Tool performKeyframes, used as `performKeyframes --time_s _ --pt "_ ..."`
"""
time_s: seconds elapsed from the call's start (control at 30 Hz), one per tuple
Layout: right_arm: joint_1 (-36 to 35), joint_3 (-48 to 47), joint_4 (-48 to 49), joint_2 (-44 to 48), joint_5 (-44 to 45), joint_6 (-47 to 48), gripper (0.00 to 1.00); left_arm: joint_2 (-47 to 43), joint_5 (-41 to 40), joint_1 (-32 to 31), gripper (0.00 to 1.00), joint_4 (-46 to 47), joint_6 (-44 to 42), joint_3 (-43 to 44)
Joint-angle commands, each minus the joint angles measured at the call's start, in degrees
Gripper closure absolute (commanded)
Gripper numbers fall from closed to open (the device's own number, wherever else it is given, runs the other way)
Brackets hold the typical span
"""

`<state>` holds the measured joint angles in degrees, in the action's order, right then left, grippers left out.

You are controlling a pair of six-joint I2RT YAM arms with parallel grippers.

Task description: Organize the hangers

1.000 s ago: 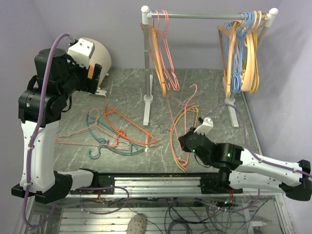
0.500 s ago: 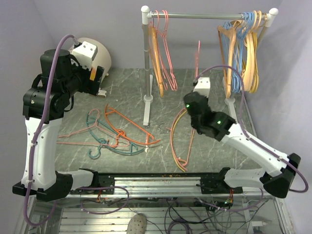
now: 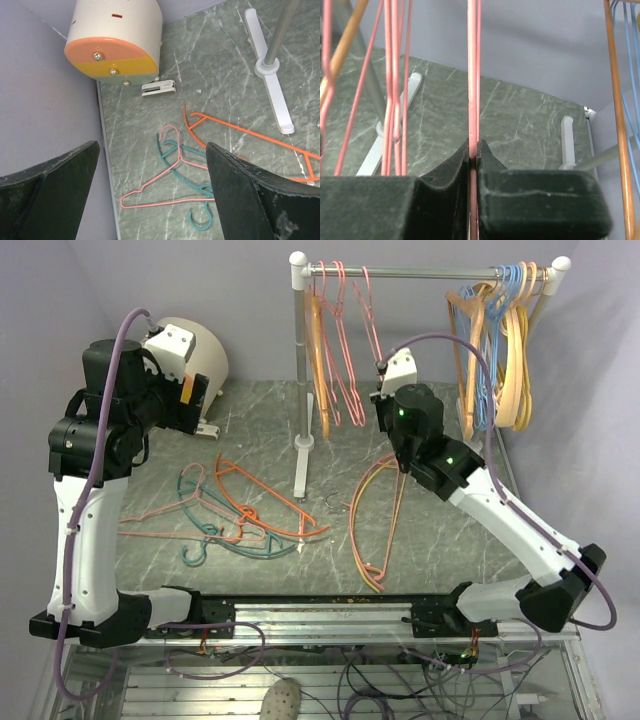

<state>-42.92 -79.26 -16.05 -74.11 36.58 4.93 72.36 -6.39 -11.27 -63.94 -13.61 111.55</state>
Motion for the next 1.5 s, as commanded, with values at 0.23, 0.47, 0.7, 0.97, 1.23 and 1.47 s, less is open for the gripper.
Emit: performKeyframes --time_s 0.23,0.47,0.7,0.97,1.23,1.47 --pt "11.11 -8.34 4.07 -8.54 -14.91 1.14 1.0 1.49 -0.27 2.36 0.01 0.37 -0.43 0.02" --pt "11.98 -9.21 4.49 -13.59 -21.26 -0.51 1.0 3.29 1.53 2.87 0.01 0.24 -0.68 0.19" --pt "11.39 -9.95 3.85 -16.58 -27.92 -2.29 1.0 4.32 3.35 3.71 0.02 -0.1 -0.8 0.3" --pt "9.4 -14.21 0.95 -19.74 -33.45 -0.81 1.0 5.48 12.39 7.64 0.0 -1.87 -1.98 -0.7" --pt "9.25 -9.82 3.64 -13.19 -29.01 -3.37 0.37 7.14 14.82 9.16 0.0 1.96 -2.97 -9.87" --pt "9.34 0.32 4.05 2.97 -17.95 -8.46 0.0 8.81 8.3 9.28 0.01 10.06 -6.46 -27.26"
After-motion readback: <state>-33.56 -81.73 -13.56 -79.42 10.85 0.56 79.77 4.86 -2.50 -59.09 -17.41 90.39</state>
